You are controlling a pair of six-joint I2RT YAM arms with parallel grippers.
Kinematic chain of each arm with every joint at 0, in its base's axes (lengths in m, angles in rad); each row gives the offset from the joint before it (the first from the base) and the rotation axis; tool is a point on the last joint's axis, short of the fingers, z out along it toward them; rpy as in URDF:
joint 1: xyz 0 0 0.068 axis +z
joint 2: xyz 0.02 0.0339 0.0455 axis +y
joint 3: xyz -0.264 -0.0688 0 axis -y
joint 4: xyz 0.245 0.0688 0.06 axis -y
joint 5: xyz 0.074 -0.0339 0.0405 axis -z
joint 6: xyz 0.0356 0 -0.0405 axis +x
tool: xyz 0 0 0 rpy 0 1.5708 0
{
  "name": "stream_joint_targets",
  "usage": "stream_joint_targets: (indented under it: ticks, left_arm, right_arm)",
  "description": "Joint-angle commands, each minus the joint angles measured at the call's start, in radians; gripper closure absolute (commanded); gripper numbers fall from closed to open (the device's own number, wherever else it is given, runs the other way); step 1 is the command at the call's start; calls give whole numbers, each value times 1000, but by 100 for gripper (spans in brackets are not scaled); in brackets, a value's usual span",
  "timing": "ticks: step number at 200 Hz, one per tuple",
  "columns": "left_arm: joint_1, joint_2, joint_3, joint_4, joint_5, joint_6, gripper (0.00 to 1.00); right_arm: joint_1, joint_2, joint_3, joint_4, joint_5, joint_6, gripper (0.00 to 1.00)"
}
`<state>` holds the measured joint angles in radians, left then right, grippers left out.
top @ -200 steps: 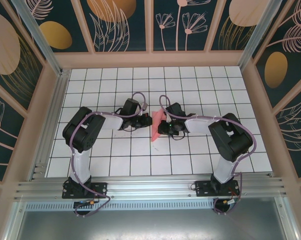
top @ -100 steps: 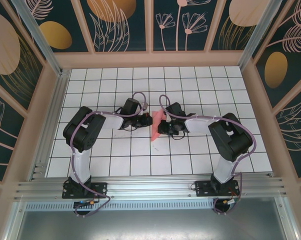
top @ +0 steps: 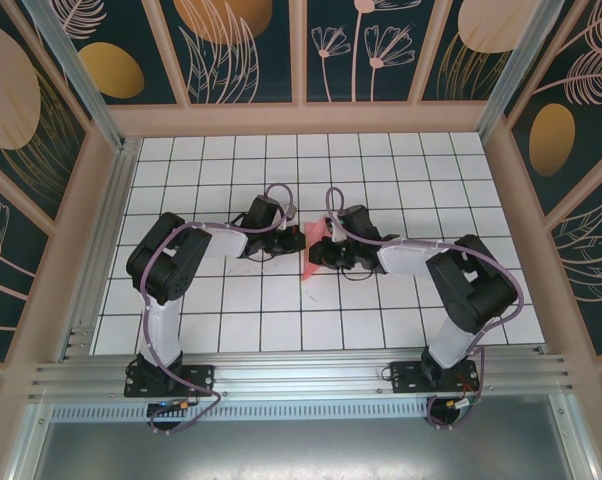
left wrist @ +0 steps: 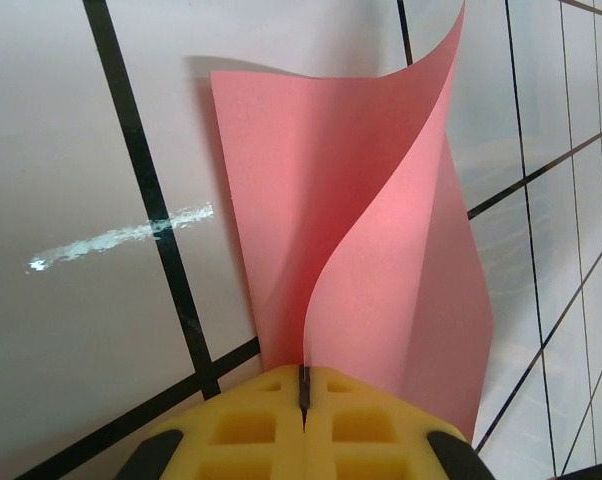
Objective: Fold a paper plane with a square sheet of paper (pick it up from the middle)
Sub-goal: Fourth fold the wing at the center of the table.
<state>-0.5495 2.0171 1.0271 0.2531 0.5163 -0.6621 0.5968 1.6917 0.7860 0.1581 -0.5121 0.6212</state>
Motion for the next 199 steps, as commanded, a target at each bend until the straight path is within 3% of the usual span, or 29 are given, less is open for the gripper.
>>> stream_joint_targets:
  ticks: [1,199]
  left_arm:
    - [5,69,-5,-60,-88,25,100]
    - [4,77,-30,-33,-88,5,100]
  right_arm:
    - [4,54,2,59,-76,29,82]
    - [27,157,45,-17,-70,-2,80]
